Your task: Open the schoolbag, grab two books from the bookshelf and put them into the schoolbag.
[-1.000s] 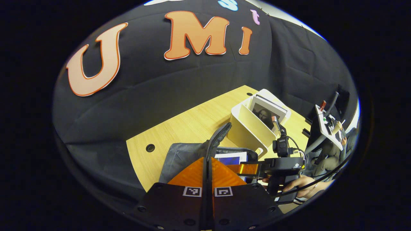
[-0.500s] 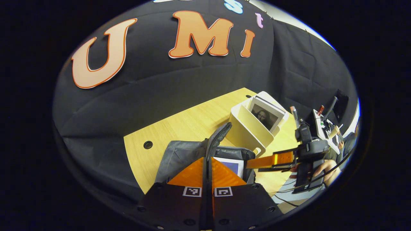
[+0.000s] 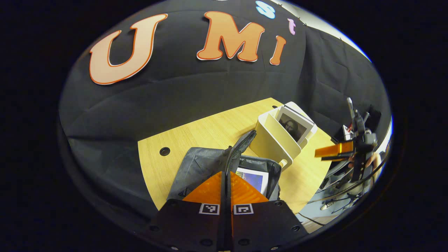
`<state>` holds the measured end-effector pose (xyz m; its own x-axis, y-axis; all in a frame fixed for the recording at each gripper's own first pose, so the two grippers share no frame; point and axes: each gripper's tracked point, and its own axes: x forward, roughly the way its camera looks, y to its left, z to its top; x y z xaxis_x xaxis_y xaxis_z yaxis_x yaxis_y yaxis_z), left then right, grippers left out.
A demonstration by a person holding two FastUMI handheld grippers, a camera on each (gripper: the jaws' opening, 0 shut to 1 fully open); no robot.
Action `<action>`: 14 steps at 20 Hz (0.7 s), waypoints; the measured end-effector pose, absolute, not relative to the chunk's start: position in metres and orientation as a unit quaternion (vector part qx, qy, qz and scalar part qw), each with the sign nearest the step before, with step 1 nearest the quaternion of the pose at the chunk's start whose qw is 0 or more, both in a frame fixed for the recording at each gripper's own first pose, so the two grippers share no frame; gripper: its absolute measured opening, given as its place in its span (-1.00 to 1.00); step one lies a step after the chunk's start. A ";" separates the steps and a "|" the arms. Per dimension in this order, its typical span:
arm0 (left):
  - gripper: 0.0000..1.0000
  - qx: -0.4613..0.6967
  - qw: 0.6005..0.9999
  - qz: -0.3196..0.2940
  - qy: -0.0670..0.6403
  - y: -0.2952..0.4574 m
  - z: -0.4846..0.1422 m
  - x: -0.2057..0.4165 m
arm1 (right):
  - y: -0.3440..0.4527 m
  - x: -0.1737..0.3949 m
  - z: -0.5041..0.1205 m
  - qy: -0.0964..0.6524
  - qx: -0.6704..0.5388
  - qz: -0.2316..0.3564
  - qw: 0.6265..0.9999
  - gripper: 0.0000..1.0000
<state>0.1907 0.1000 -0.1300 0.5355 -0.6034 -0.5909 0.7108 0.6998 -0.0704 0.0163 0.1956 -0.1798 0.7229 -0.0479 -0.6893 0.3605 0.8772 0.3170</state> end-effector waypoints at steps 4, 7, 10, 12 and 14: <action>-0.99 0.096 0.865 -0.390 0.301 0.086 -0.134 0.180 | 0.162 0.032 -0.131 0.335 0.083 -0.129 0.930 0.97; -0.99 0.087 0.866 -0.384 0.307 0.085 -0.136 0.179 | 0.156 0.054 -0.095 0.328 0.046 -0.123 0.935 0.97; -0.99 0.083 0.867 -0.381 0.310 0.084 -0.137 0.177 | 0.145 0.079 -0.072 0.331 -0.002 -0.123 0.936 0.97; -0.99 0.078 0.868 -0.377 0.314 0.083 -0.138 0.177 | 0.152 0.096 -0.067 0.343 -0.016 -0.106 0.933 0.97; -0.99 0.073 0.868 -0.373 0.320 0.082 -0.140 0.176 | 0.155 0.112 -0.068 0.365 -0.030 -0.091 0.926 0.97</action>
<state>0.1762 0.0822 -0.1401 0.5171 -0.6008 -0.6096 0.6943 0.7109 -0.1118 0.1118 0.1547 -0.0683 0.7170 -0.1904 -0.6705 0.1469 0.9816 -0.1217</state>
